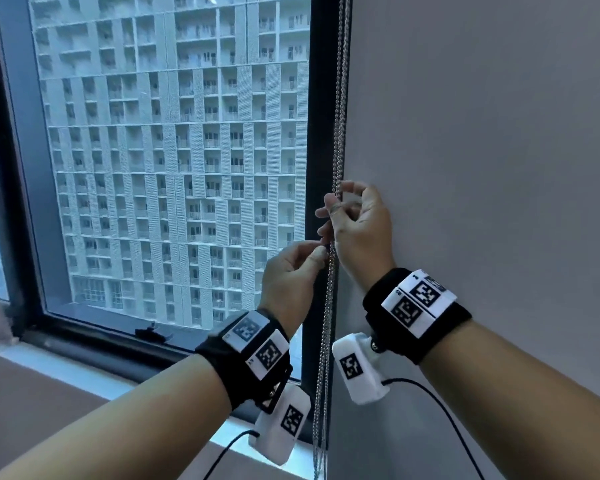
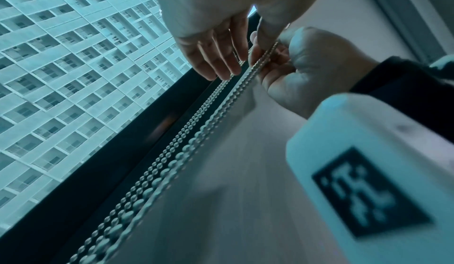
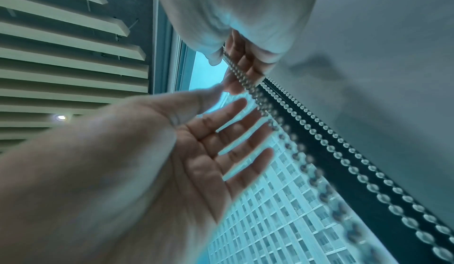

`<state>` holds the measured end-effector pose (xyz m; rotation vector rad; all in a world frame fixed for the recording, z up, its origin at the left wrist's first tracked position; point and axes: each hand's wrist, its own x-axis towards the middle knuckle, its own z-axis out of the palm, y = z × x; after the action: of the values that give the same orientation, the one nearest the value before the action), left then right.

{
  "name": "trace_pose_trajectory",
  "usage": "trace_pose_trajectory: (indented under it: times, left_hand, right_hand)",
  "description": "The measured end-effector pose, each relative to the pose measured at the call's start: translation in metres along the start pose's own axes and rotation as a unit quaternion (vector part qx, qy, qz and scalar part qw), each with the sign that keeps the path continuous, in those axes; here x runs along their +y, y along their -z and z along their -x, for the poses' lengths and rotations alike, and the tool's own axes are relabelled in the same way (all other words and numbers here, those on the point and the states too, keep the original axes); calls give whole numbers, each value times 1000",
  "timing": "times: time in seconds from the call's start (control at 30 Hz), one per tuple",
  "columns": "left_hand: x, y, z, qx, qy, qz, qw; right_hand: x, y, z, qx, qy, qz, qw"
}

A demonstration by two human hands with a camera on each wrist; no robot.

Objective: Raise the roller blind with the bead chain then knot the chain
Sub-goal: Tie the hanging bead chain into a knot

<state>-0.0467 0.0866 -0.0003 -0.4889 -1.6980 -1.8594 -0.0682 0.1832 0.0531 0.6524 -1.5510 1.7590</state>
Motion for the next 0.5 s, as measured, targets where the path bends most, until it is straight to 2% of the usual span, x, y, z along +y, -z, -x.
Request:
trace_pose_trajectory:
  times: [0.13, 0.27, 0.43, 0.5]
  left_hand:
    - [20, -1, -10, 6, -15, 23, 1000]
    - [41, -5, -19, -22, -8, 55, 998]
    - [60, -8, -25, -53, 13, 66, 996]
    - [64, -9, -26, -50, 15, 67, 996]
  right_hand:
    - [4, 3, 8, -5, 1, 28, 1000]
    - [3, 8, 20, -25, 1, 22, 999]
    - [3, 15, 32, -73, -19, 29, 997]
    - [3, 18, 36, -100, -46, 67, 992]
